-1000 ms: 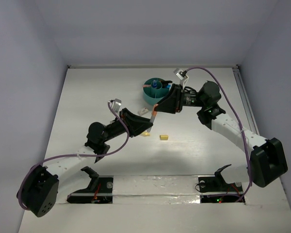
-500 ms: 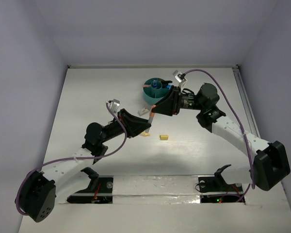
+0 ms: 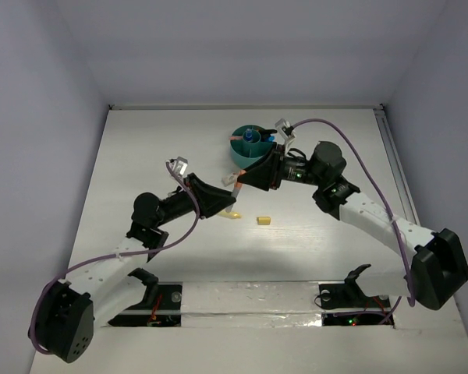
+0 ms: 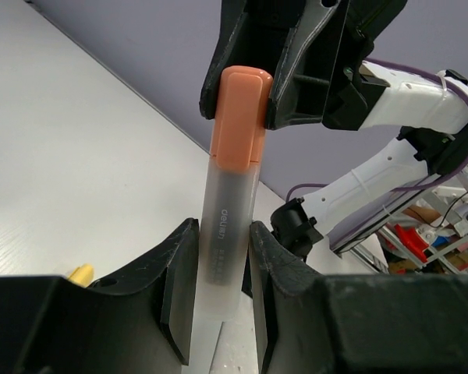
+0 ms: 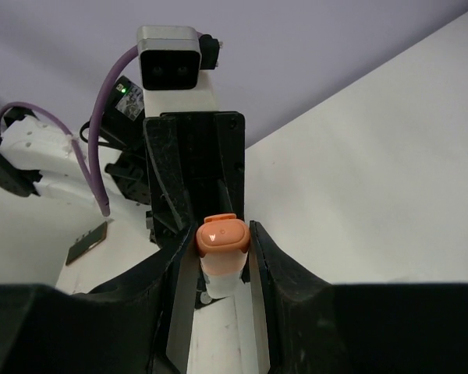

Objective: Sort the stationery into containers
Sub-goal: Close the pen cap on the pen.

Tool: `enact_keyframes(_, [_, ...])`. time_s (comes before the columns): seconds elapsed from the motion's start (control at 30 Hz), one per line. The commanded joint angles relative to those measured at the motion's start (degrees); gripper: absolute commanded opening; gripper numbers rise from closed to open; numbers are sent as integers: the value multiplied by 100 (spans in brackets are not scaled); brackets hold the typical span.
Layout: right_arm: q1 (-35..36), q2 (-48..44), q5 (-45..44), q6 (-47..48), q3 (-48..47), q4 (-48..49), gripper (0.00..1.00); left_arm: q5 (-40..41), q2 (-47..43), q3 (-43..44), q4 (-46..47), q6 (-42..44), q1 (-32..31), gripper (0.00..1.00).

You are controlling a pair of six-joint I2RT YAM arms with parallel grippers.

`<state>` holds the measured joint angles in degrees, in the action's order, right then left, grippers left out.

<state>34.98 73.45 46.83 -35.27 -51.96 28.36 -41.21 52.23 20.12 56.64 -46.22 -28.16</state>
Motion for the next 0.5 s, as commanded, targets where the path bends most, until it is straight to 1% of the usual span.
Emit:
enact_keyframes(0.0, [413,3,494,442,502,-1061,0,755,-230,335,1305,-353,355,0])
enact_keyframes(0.23, [746,143,213,301,846,-832,0,667,-55,352,1604,-572,417,0])
enact_keyframes(0.37, [931,363,107,292,802,-735,0,535,156,344,1946,-792,417,0])
enact_keyframes(0.47, [984,337,-6,310,776,-770,0,518,183,300,1965,-801,417,0])
